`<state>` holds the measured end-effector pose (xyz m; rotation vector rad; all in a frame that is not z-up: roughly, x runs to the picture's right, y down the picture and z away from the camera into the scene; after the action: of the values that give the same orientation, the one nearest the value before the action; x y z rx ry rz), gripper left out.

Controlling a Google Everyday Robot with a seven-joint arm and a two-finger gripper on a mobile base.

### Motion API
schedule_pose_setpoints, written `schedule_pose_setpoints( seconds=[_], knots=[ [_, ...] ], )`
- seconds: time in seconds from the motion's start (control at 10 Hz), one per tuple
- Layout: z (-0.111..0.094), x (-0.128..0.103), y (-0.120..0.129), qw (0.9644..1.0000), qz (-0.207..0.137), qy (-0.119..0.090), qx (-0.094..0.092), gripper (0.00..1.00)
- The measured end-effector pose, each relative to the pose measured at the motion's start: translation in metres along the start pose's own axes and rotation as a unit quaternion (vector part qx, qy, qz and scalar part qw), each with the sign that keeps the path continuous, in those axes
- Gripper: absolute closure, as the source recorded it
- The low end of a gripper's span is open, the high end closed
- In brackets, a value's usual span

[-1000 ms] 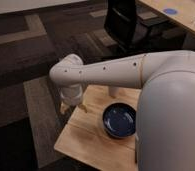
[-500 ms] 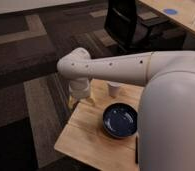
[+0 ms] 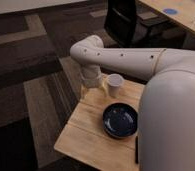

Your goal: Place the eraser in the ceramic cup

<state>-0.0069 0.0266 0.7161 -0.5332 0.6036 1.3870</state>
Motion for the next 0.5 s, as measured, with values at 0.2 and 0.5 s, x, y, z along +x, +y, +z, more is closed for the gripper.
schedule_pose_setpoints(
  seconds=[0.2, 0.5],
  knots=[
    [0.007, -0.003, -0.01, 0.9999, -0.003, 0.005, 0.009, 0.35],
    [0.027, -0.046, -0.081, 0.9993, -0.001, 0.019, 0.034, 0.35]
  ],
)
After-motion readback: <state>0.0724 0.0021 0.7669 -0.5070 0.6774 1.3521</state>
